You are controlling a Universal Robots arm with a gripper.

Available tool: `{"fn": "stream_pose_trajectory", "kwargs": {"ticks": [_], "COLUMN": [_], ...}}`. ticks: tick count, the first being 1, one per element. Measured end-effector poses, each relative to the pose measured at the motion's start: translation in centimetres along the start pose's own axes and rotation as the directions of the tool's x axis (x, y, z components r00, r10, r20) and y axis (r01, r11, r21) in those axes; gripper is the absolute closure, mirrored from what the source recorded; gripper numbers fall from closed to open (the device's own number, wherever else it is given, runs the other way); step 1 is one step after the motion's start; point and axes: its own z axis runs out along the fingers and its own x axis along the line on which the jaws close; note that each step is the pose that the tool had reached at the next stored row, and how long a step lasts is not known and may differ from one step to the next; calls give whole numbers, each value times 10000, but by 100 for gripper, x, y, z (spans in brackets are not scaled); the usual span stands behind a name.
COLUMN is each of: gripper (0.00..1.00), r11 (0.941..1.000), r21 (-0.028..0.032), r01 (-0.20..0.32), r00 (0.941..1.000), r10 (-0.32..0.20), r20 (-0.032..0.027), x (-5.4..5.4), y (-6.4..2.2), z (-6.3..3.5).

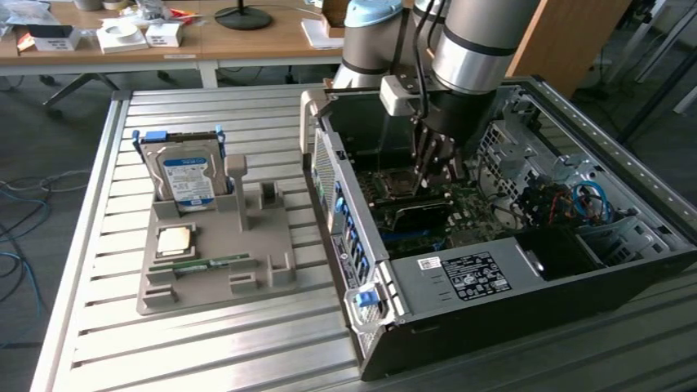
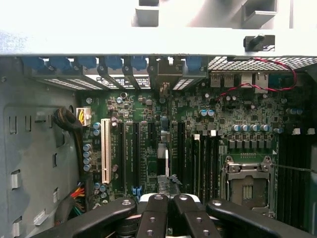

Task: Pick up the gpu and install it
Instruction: 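Press down on the gpu until it lock into place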

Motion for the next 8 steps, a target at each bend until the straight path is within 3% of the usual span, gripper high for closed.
{"fn": "stream_pose_trajectory", "kwargs": {"ticks": [8], "gripper": [89], "r11": [10000], "r21": [1], "r01": [1], "r00": [10000], "r10": [-1], "r20": [2], "x": [1], "y": [-2], "z": [78]}}
